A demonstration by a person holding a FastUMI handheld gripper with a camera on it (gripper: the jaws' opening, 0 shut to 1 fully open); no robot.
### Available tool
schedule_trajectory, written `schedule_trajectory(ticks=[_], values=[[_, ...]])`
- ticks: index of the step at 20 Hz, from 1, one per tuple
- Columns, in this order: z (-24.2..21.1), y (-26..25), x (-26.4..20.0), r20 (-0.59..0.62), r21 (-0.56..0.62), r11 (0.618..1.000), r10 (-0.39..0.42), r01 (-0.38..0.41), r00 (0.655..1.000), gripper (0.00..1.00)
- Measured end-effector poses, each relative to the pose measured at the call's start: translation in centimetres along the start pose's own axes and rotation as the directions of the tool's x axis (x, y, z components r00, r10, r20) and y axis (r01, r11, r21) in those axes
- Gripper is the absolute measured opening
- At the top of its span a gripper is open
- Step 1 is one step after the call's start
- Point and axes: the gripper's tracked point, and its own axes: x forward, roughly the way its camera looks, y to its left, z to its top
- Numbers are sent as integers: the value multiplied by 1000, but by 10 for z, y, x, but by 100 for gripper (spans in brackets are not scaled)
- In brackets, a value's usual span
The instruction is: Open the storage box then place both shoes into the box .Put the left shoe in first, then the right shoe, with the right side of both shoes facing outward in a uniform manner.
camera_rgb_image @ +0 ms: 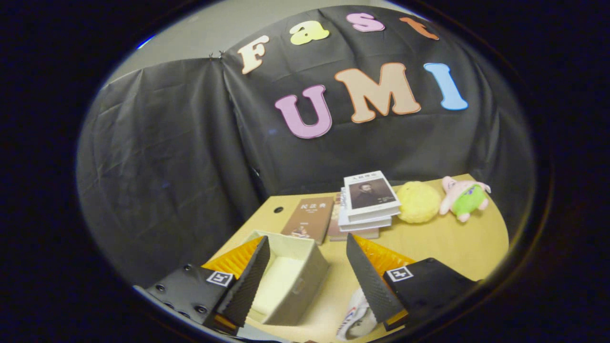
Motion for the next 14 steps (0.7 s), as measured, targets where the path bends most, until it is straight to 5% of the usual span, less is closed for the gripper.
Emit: schedule_trajectory(ticks=[14], values=[[-152,-106,-6,-285,-239,970,-122,52,951,100]])
